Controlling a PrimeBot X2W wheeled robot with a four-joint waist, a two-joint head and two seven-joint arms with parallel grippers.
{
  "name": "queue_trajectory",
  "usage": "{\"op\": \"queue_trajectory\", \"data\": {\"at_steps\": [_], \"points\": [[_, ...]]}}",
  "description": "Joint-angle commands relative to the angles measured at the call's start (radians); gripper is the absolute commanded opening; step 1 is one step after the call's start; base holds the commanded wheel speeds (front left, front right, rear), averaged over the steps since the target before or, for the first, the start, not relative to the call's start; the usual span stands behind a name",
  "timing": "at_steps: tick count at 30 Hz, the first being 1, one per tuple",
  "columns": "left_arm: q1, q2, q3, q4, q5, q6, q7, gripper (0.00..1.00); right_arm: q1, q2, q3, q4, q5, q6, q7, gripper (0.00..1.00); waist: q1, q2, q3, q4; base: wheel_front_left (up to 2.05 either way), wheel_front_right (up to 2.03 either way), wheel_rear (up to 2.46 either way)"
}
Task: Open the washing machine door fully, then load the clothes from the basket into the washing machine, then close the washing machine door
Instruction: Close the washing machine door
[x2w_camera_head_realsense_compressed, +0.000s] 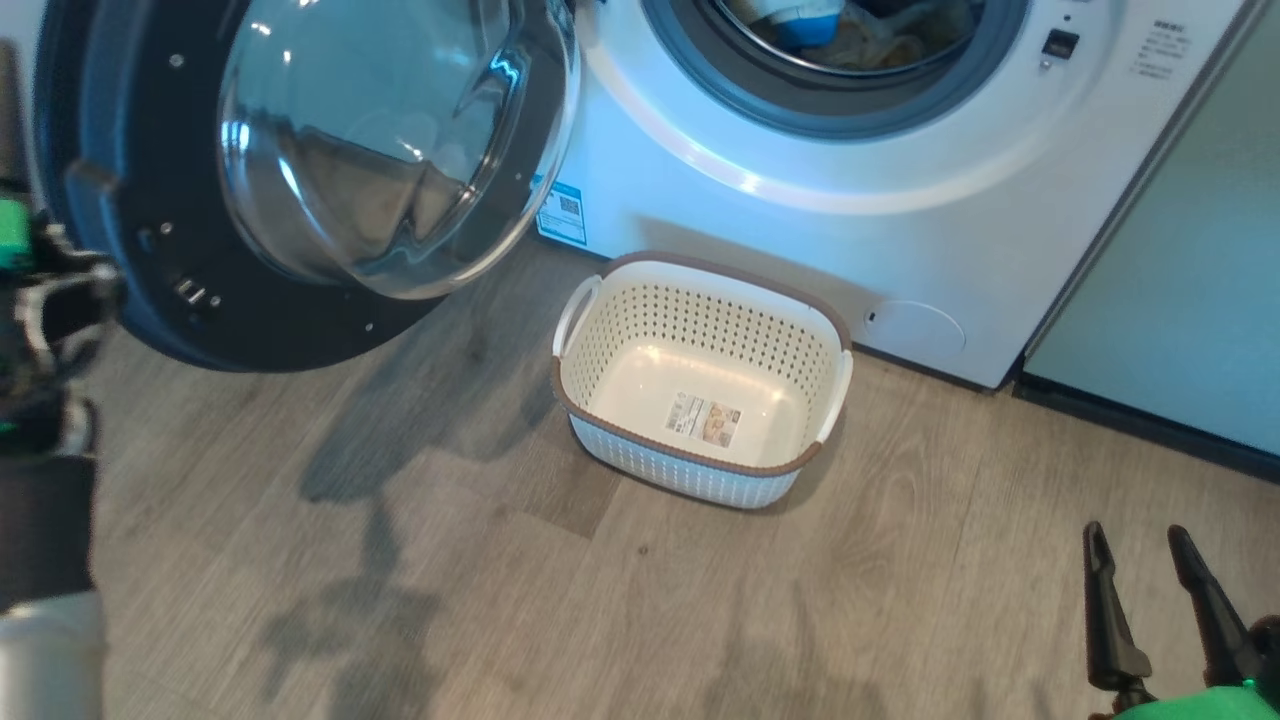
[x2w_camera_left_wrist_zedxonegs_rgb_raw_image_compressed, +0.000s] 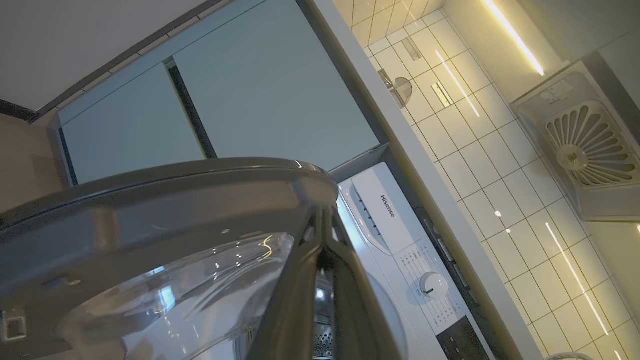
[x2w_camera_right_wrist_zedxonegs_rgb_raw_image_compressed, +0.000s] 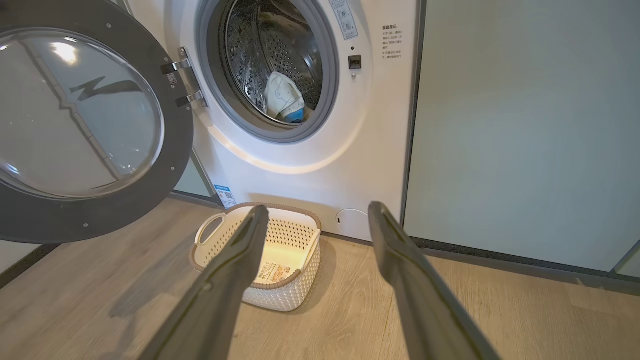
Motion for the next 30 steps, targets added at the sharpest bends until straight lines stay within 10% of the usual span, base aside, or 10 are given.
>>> {"op": "queue_trajectory", "data": {"at_steps": [1, 30], "points": [[-0.058, 0.071, 0.06, 0.015, -0.018, -0.011, 0.011, 0.0, -0.049, -0.027, 0.022, -0.042, 0.003, 0.004, 0.008, 1.0, -0.0001, 0.0, 0.013, -0.011, 0.0, 0.0, 0.0], [-0.227, 0.192, 0.22, 0.565, -0.14, -0.068, -0.049, 0.0, -0.094, -0.135, -0.017, -0.163, 0.021, 0.004, 0.088, 1.0, -0.0001, 0.0, 0.226, -0.063, 0.0, 0.0, 0.0]]}}
